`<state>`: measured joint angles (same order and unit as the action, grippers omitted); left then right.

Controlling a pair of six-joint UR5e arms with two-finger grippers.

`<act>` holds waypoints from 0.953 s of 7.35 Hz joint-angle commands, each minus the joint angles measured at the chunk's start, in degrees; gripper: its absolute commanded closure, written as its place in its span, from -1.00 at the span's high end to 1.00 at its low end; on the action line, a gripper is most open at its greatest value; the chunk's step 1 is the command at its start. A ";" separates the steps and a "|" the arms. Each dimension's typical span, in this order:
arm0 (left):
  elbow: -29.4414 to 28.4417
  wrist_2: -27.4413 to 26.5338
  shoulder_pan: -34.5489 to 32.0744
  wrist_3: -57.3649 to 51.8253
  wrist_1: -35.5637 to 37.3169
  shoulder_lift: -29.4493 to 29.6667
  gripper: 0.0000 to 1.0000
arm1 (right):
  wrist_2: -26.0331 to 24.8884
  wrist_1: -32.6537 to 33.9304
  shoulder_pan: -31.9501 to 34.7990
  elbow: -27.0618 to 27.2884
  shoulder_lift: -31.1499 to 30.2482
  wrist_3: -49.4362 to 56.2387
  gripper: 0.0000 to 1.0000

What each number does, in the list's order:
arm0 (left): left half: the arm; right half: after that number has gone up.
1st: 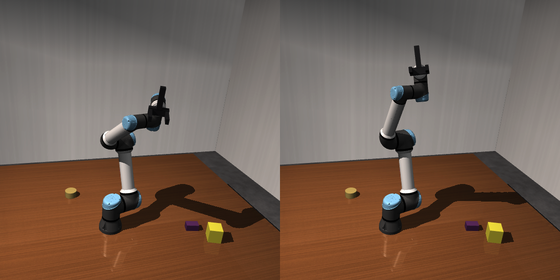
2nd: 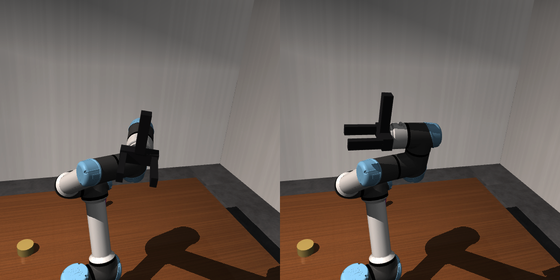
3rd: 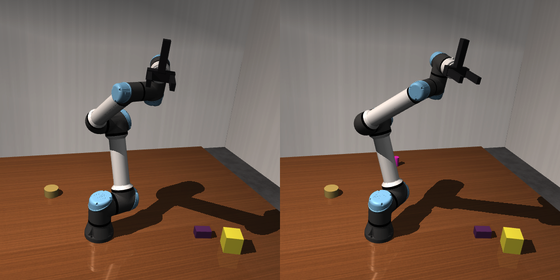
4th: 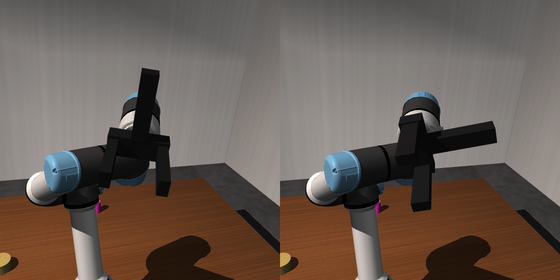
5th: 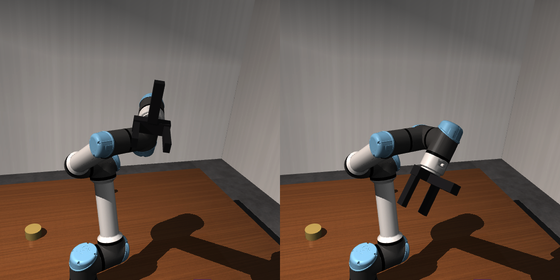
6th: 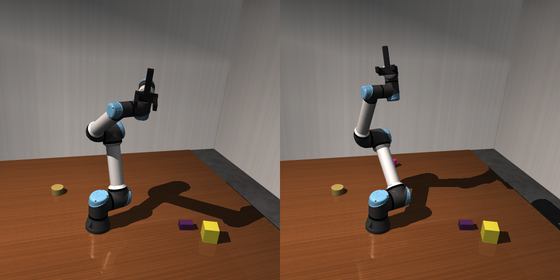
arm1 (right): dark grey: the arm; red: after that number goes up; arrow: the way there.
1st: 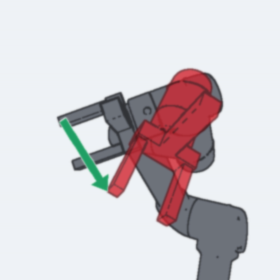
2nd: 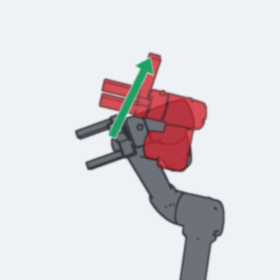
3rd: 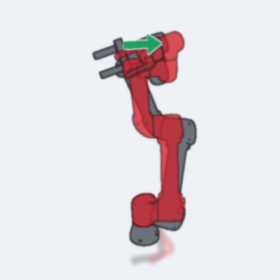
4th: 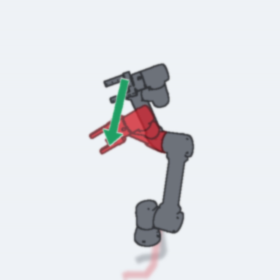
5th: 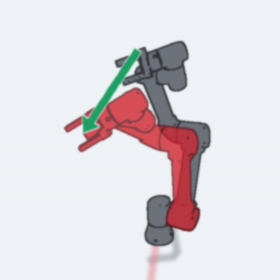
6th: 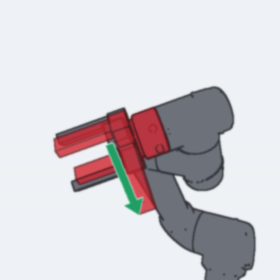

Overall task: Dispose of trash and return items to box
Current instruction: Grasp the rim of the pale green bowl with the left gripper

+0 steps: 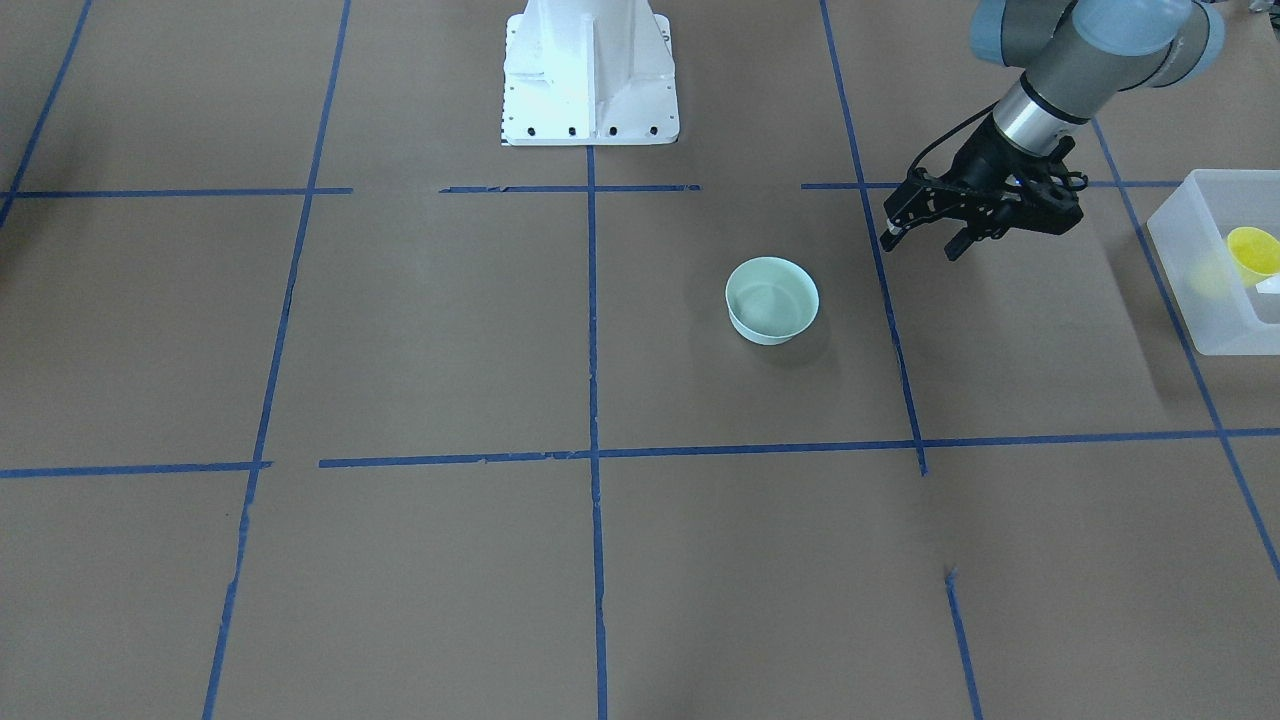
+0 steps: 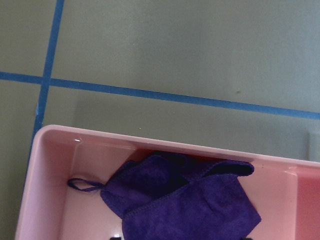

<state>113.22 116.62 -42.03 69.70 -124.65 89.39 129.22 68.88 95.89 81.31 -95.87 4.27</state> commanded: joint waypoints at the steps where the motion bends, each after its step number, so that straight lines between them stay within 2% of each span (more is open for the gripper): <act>1: -1.50 -6.20 5.80 5.51 7.09 7.25 0.96 | 3.84 6.58 -0.09 4.53 0.34 -2.94 1.00; 2: -1.77 -8.32 8.25 6.84 12.62 11.29 0.91 | 4.72 7.22 -0.09 6.29 0.25 -6.69 1.00; 3: -3.69 -9.47 8.63 7.03 13.89 13.25 0.88 | 6.21 6.97 -0.70 6.83 0.25 -10.38 1.00; 6: -6.07 -11.50 9.94 8.16 13.64 13.36 0.80 | 7.71 7.23 -4.38 10.78 0.07 -15.22 1.00; 7: -6.51 -11.68 10.91 9.74 13.64 14.23 0.69 | 7.72 7.14 -5.96 12.10 0.07 -17.86 1.00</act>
<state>107.32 105.22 -32.18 77.89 -111.04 102.89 136.73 76.08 91.82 91.83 -95.78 -10.31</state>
